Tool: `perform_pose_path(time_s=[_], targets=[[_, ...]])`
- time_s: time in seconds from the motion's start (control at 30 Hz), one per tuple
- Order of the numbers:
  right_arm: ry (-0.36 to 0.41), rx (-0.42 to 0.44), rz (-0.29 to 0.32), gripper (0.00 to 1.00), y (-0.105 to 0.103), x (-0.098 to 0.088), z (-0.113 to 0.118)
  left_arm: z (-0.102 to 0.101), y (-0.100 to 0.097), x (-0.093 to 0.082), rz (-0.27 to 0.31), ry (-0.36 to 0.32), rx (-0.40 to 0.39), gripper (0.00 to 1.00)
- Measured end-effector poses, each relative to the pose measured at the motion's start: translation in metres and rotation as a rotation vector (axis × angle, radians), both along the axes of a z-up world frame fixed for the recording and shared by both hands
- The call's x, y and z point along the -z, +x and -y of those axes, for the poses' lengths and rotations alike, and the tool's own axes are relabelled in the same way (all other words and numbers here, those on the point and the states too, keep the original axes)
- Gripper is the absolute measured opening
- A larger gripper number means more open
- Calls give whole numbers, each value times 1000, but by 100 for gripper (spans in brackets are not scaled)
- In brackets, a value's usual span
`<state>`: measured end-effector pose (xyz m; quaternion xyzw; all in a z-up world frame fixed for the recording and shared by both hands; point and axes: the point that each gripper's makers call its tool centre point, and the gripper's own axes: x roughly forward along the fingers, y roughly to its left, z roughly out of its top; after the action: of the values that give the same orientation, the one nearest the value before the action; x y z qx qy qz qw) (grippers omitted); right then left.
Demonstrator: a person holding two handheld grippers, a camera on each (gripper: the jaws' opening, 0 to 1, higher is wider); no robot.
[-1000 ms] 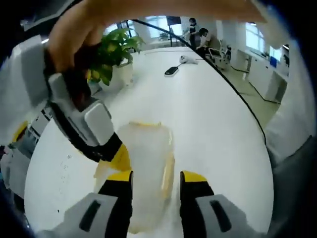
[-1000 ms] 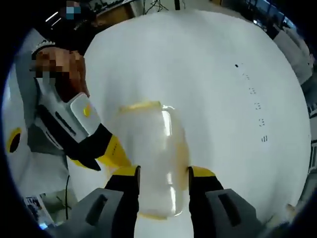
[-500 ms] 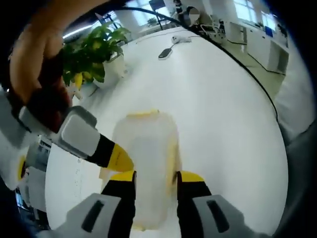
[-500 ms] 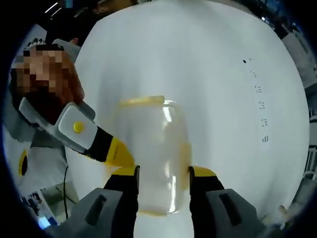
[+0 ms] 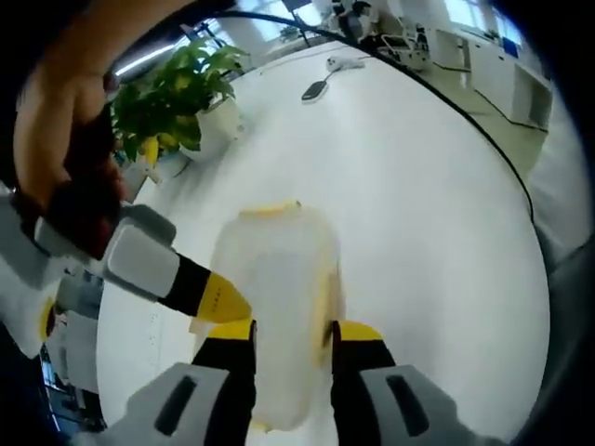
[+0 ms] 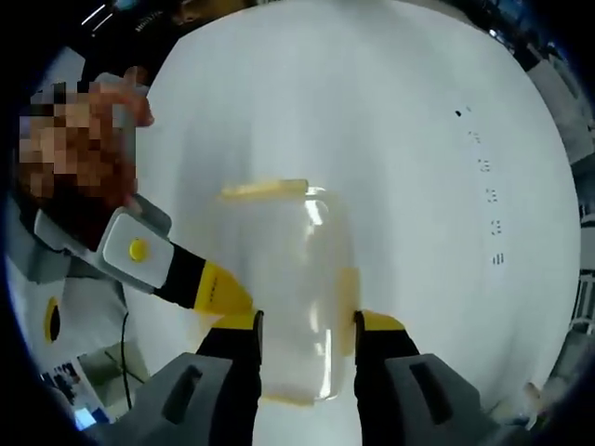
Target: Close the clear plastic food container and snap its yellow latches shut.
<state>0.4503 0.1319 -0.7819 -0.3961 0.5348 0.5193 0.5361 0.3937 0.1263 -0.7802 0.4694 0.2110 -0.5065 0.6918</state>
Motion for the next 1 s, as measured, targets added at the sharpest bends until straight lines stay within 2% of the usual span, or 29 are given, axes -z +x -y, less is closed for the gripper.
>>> perform_pose_path(time_s=[0.2, 0.23, 0.27, 0.3, 0.43, 0.47, 0.5, 0.6, 0.73, 0.77, 0.8, 0.87, 1.0], targets=[[9, -10, -4, 37, 5, 0, -2, 1, 2, -1, 29, -13, 4, 23], [12, -5, -10, 37, 7, 1, -1, -3, 1, 1, 34, -15, -3, 22], [17, 0, -15, 37, 7, 0, -1, -9, 4, 0, 36, -13, -45, 22], [22, -1, -18, 37, 7, 1, 0, -8, 6, -1, 39, -9, -18, 22], [42, -8, -34, 36, 10, 2, -1, -8, 9, -2, 37, 3, -3, 23], [50, -1, -70, 36, 5, 3, -2, -9, 10, -2, 36, -3, 0, 23], [61, -5, -71, 36, 8, 3, -2, -8, 9, -2, 44, -4, 2, 23], [80, -11, -136, 34, 8, 6, -3, -8, 13, -3, 33, -11, -3, 23], [92, -42, -167, 33, 8, 8, -4, -6, 12, -2, 44, 1, 8, 23], [68, -45, -223, 31, 0, 9, 2, -5, 7, 0, 29, -3, 17, 23], [102, -47, -195, 31, 6, 16, -2, -5, 9, -2, 40, -12, 15, 24], [130, -47, -202, 32, 6, 18, -3, -3, 6, -2, 49, -18, 20, 24], [131, -39, -184, 34, 7, 21, -6, -1, 7, -3, 41, -28, 7, 24]])
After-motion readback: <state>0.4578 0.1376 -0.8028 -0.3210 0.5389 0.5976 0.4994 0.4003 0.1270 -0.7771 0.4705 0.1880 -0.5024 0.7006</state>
